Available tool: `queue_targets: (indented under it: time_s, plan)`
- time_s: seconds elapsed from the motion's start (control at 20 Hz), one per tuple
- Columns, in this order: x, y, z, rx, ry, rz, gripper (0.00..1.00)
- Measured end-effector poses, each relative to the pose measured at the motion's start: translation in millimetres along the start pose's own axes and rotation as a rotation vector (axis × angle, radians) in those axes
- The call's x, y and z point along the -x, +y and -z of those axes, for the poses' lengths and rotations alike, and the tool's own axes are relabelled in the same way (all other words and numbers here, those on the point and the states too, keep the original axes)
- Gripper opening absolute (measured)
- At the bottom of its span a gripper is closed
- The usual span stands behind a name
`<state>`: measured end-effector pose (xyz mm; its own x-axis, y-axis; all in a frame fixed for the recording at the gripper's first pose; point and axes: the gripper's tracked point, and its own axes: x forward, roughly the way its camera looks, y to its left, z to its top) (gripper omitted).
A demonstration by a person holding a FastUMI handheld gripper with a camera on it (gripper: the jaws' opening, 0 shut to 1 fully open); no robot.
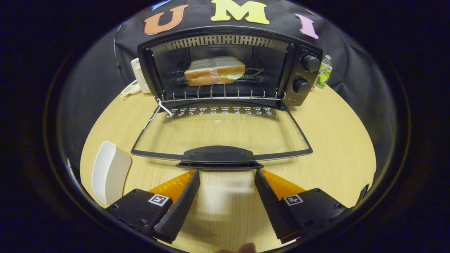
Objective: Open the toaster oven, put the food inside, and close the toaster oven door.
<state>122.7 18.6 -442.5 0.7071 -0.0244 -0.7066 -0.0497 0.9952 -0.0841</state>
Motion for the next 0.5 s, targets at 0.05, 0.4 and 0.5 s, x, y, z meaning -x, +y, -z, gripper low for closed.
queue_targets:
  time_s: [0.05,0.4,0.5]
  plan:
    - [0.6,0.0,-0.8,-0.008,0.002,-0.001,1.0]
    - [52.5,3.8,-36.6,-0.019,-0.084,0.008,1.0]
    - [73.9,5.4,-59.6,-0.026,-0.138,-0.004,1.0]
